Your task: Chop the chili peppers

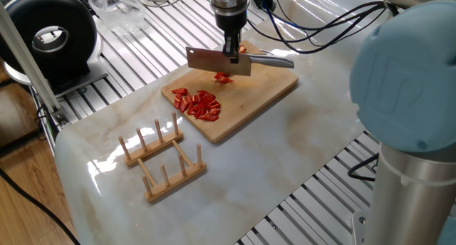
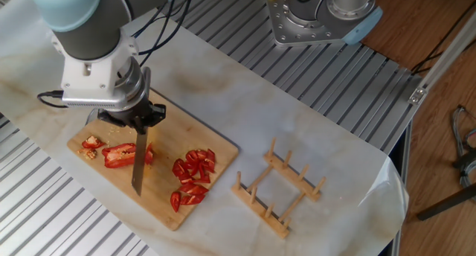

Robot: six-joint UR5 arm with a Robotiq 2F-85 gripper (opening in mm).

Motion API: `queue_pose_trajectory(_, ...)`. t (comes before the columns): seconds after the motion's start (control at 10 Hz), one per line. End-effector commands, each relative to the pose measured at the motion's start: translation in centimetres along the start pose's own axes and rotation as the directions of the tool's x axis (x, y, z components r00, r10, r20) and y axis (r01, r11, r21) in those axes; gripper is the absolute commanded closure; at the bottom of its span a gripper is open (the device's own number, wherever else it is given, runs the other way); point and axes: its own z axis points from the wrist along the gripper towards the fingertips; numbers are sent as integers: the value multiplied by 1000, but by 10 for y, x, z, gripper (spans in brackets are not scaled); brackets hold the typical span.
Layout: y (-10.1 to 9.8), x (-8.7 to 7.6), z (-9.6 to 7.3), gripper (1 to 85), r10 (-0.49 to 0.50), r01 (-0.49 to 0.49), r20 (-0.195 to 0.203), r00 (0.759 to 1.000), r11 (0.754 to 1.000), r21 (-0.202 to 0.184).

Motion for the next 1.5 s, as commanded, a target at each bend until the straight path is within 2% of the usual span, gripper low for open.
queue_pose_trajectory(0.0,0,-13,3,843,-27,28,46,999,999,-20)
queue_pose_trajectory(0.1,-2,-13,4,843,-27,27,44,999,1000,-11)
queue_pose_trajectory(0.3,-2,-19,3,843,-2,3,66,998,1000,-8)
queue_pose_trajectory(0.5,-1,-26,3,843,4,-3,82,997,1000,-16)
queue_pose_trajectory(1.0,-8,-30,8,843,1,-1,75,997,1000,3)
queue_pose_trajectory(1.4,-14,-40,18,843,4,-4,69,998,1000,10)
